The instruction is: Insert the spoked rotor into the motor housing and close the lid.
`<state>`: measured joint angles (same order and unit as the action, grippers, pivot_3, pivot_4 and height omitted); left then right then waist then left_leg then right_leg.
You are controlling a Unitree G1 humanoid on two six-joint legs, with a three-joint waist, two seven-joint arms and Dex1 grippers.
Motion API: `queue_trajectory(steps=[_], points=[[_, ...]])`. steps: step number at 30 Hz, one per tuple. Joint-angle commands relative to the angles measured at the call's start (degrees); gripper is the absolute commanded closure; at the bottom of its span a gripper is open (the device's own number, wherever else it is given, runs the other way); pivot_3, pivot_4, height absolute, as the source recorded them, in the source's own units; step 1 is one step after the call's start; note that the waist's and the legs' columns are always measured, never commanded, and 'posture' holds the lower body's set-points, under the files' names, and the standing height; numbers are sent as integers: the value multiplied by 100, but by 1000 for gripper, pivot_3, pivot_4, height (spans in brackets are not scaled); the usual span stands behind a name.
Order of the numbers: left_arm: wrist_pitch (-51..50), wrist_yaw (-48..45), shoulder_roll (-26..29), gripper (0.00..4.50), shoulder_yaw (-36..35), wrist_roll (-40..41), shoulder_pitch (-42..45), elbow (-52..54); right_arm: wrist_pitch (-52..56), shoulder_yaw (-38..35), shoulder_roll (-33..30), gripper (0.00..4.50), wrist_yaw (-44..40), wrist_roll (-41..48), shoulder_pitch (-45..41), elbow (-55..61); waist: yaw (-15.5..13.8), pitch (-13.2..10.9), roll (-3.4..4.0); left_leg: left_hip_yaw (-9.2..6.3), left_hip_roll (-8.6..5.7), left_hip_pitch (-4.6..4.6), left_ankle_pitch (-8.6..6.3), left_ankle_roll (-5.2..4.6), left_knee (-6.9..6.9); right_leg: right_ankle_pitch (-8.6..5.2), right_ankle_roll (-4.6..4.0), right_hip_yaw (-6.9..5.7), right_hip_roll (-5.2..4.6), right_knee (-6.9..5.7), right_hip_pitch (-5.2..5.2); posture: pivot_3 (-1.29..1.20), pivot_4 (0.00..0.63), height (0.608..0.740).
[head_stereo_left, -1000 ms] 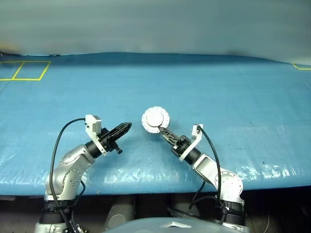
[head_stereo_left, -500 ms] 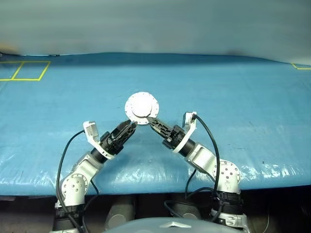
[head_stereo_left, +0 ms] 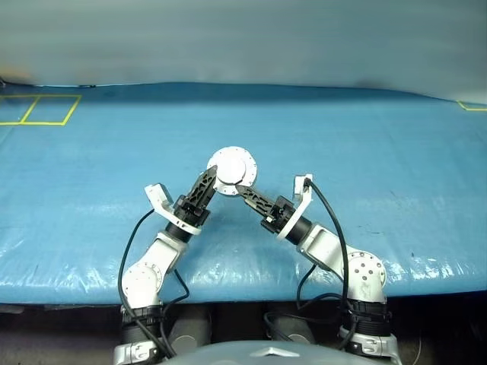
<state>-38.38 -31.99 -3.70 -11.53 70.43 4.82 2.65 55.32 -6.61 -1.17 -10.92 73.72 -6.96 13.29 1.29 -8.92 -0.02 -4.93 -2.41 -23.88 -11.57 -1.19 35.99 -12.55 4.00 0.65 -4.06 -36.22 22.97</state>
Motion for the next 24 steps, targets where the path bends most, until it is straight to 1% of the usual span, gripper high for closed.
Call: queue_trajectory(steps=[1,4,7,13,17,22,24], points=[[-220,189,-257,42,138,135,180,-214,21,162,70,3208,-101,331,-74,401,16,0,-1,1,0,0,0,0,0,0,0,1,0,0,1,0,150,740],[-442,332,-179,42,185,186,248,-334,8,171,54,3208,-70,320,-48,432,26,-1,-1,2,0,-1,-1,-2,-3,16,-22,3,1,0,5,0,150,740],[-551,430,-99,42,145,251,220,-225,-27,202,44,3208,-48,324,-25,454,23,-1,-1,0,0,-2,-1,-2,-4,19,-18,2,3,0,5,0,150,740],[-517,498,143,42,-156,309,35,-5,-59,236,12,3208,-77,323,-13,444,14,-2,-2,1,1,-1,-1,-2,-2,16,-22,5,2,4,2,0,150,740],[-529,486,106,42,-91,238,110,7,-36,275,10,3208,-90,286,-62,373,7,-2,-2,1,0,-1,-1,-2,-3,16,-23,5,2,5,2,0,150,740],[-483,494,-99,42,91,123,185,-1,-31,310,-10,3208,-99,276,-84,344,-10,-3,-4,1,-1,-3,-2,-3,-3,17,-23,5,1,10,1,0,150,740],[-437,461,-133,414,118,120,196,-2,-35,316,-14,3208,-88,281,-79,342,-9,-3,-4,1,0,-2,-2,-3,-3,17,-23,5,1,10,0,0,150,740]])
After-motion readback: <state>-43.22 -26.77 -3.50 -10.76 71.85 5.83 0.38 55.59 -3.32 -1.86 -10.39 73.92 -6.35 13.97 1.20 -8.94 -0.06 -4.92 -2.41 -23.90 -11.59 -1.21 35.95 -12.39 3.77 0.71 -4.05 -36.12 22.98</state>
